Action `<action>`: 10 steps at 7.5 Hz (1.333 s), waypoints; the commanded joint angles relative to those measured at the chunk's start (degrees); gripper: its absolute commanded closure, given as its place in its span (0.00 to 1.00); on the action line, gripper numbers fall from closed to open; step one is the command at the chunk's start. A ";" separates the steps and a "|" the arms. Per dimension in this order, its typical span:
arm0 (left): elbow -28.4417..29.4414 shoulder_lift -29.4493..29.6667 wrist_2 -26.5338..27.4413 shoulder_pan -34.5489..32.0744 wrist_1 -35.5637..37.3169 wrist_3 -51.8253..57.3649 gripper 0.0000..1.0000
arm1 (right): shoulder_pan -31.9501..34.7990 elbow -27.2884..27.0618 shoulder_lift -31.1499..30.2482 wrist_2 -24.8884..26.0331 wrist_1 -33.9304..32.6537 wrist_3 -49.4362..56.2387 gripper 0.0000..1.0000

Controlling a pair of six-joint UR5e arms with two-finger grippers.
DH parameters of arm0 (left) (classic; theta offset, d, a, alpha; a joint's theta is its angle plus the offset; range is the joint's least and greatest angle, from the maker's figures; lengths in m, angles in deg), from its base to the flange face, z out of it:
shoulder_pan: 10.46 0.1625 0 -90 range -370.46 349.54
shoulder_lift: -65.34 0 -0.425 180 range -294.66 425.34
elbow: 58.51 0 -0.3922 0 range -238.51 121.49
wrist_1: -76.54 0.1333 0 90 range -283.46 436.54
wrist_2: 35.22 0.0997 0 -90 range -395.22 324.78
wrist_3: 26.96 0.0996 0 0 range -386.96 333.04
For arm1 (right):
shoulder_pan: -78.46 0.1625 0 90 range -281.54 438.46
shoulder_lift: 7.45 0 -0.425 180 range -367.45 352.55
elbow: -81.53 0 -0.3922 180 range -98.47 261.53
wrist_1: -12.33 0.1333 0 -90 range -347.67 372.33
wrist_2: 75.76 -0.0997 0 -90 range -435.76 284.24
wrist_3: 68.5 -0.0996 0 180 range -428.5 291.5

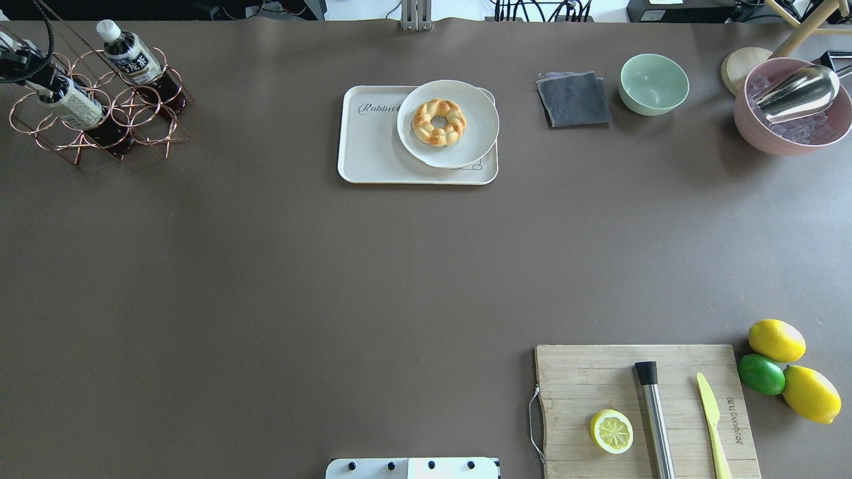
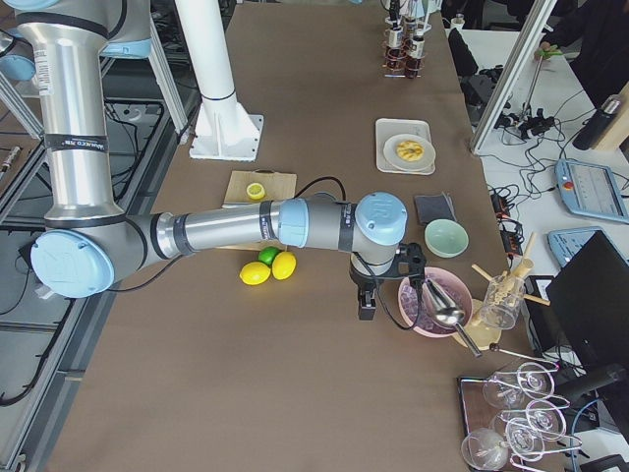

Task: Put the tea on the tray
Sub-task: 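Lower the left gripper onto a Suntory tea bottle in the copper rack, then lift the tea bottle up out of the rack with the left gripper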

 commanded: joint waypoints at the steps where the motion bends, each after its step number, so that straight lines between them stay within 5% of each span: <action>1: -0.34 0.52 -0.43 -0.26 -0.51 -0.88 0.99 | 0.04 -0.88 -0.63 -0.02 -0.05 0.00 0.00; 6: -7.51 -1.31 -1.92 -5.25 0.80 -0.71 1.00 | 0.83 -1.58 -2.12 -0.11 -0.05 0.09 0.00; 10: -22.38 -1.93 -1.75 -7.99 16.52 -0.01 1.00 | 0.91 -2.02 -3.97 -0.11 0.04 0.44 0.00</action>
